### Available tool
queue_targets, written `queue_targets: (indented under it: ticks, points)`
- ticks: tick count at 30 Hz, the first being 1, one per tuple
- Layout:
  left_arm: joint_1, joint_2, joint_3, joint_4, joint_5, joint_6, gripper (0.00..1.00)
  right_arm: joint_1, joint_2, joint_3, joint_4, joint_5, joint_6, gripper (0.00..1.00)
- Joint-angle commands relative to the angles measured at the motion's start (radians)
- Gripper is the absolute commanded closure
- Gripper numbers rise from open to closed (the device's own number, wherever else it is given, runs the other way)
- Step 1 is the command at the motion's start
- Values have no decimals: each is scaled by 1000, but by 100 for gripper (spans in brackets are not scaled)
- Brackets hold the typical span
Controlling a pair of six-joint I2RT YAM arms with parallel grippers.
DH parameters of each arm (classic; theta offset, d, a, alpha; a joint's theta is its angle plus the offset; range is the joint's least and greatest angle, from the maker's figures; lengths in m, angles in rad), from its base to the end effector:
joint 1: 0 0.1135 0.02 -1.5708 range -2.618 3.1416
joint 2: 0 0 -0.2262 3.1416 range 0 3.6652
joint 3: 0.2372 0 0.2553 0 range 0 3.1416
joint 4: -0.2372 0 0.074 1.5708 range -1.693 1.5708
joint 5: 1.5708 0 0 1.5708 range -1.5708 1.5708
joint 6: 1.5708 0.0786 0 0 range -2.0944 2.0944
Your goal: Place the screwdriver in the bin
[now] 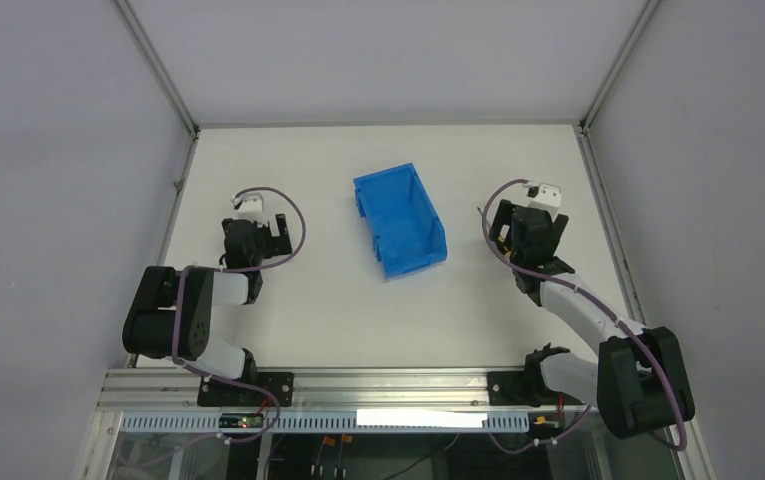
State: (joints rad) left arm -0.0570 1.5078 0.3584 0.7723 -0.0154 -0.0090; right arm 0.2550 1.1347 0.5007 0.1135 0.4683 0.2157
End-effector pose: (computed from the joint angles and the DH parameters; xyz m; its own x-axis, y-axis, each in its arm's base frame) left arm 0.3034 -0.0161 0.0812 -0.3680 0.0120 -0.9298 0.0394 0.9992 -0.0027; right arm 0.2847 0.0375 0.1482 -0.4371 0.0834 -0.8955 0.2533 0.9668 -0.0336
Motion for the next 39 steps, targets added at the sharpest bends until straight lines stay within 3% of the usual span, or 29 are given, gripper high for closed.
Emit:
queue_targets:
  ticks: [1, 4, 12, 17, 21, 28, 35, 39]
  points:
    - [8, -2, 20, 40, 21, -6, 0, 3, -11, 30, 83, 62, 33, 1]
    - [8, -2, 20, 39, 20, -6, 0, 3, 22, 114, -24, 64, 33, 1]
    - [8, -2, 20, 40, 20, -6, 0, -16, 300, 570, -692, -107, -131, 1]
    - [8, -1, 20, 41, 20, -6, 0, -25, 507, 754, -866, -203, -208, 1]
    - [8, -1, 20, 41, 20, -6, 0, -41, 624, 836, -919, -259, -253, 6]
    - [8, -1, 20, 40, 20, -6, 0, -82, 724, 863, -916, -386, -278, 27]
    - [7, -1, 20, 40, 20, -6, 0, -98, 768, 819, -875, -427, -293, 46]
    - [8, -1, 20, 40, 19, -6, 0, -102, 799, 821, -881, -439, -301, 62]
